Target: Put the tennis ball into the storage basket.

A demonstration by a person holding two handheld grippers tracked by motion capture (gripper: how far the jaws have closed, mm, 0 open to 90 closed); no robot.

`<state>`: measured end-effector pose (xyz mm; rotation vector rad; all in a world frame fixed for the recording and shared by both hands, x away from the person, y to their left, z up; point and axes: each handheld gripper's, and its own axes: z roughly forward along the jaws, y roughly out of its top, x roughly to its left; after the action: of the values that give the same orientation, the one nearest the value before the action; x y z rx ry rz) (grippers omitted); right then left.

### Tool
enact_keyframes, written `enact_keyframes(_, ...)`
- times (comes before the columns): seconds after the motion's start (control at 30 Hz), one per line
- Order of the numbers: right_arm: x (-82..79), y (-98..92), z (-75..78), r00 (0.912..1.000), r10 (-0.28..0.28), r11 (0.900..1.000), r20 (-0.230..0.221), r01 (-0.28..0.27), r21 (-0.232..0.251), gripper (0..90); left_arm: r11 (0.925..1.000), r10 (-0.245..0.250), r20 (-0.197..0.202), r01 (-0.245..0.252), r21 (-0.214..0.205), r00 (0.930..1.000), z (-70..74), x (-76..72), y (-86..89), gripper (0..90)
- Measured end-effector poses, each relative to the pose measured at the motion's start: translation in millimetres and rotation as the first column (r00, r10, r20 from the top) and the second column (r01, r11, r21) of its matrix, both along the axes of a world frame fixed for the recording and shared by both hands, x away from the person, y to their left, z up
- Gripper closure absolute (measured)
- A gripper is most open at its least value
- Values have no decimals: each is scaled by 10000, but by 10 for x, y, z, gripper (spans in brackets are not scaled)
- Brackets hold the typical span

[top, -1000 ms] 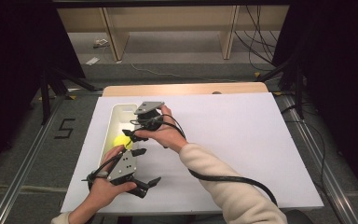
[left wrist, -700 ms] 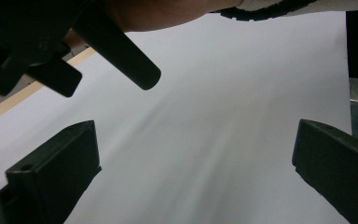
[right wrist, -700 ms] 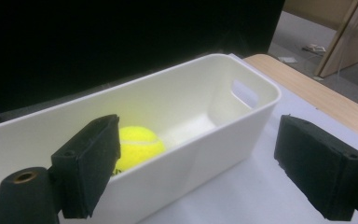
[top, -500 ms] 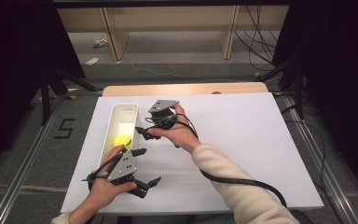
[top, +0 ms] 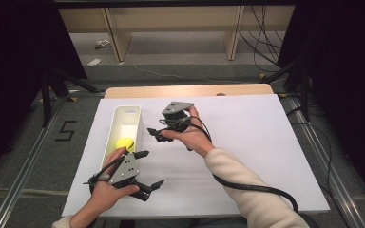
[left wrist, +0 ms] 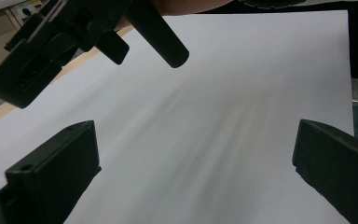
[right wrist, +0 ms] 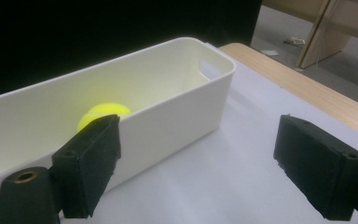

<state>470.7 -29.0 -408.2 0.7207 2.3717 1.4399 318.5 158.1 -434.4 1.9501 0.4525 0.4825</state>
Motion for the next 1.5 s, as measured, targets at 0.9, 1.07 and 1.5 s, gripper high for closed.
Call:
enact_keyframes(0.9, -87, -778, -45, 9930, -1180, 9930, -29, 1180, -59, 156, 10000, 57, 73, -57, -22, 10000, 17, -5, 0, 0)
enact_keyframes(1.07, -127, -900, -56, 9911, -1329, 9911, -82, 1329, -57, 156, 10000, 81, 77, -81, -5, 9999, 13, 0, -2, 0)
enact_keyframes(1.5, -242, -1248, -127, 9813, -1909, 9816, -226, 1909, -51, 155, 10000, 51, 99, -51, 50, 9999, 15, 2, -5, 0)
